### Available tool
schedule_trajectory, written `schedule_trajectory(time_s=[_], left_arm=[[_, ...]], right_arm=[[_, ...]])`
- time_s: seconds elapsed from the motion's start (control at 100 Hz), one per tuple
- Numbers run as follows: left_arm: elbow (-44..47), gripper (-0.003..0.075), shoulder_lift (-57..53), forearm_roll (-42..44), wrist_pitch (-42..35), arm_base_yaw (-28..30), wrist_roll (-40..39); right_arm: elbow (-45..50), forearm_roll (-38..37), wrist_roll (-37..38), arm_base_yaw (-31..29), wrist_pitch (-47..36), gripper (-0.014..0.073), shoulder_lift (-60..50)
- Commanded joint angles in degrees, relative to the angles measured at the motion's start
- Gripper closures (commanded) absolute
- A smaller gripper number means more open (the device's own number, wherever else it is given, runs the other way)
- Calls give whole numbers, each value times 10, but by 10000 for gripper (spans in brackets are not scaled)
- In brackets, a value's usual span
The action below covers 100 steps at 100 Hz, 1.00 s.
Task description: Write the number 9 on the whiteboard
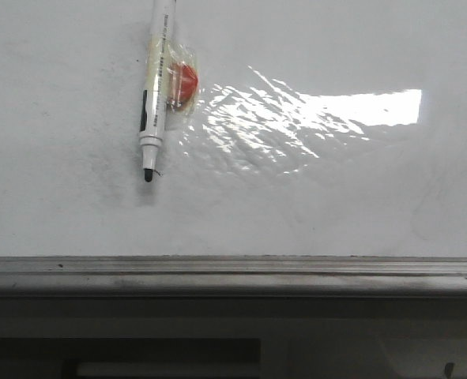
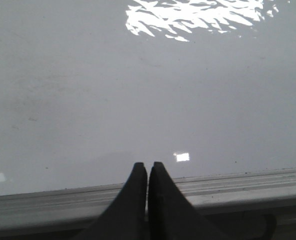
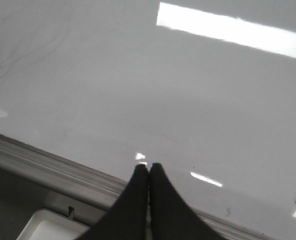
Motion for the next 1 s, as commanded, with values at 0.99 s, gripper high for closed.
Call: schedule_trajectory(time_s=[0.99], left_arm=[[10,741,-14,-1,-30,0,-4]], right_arm=[[16,-8,-1,-4,-6,654,-9]])
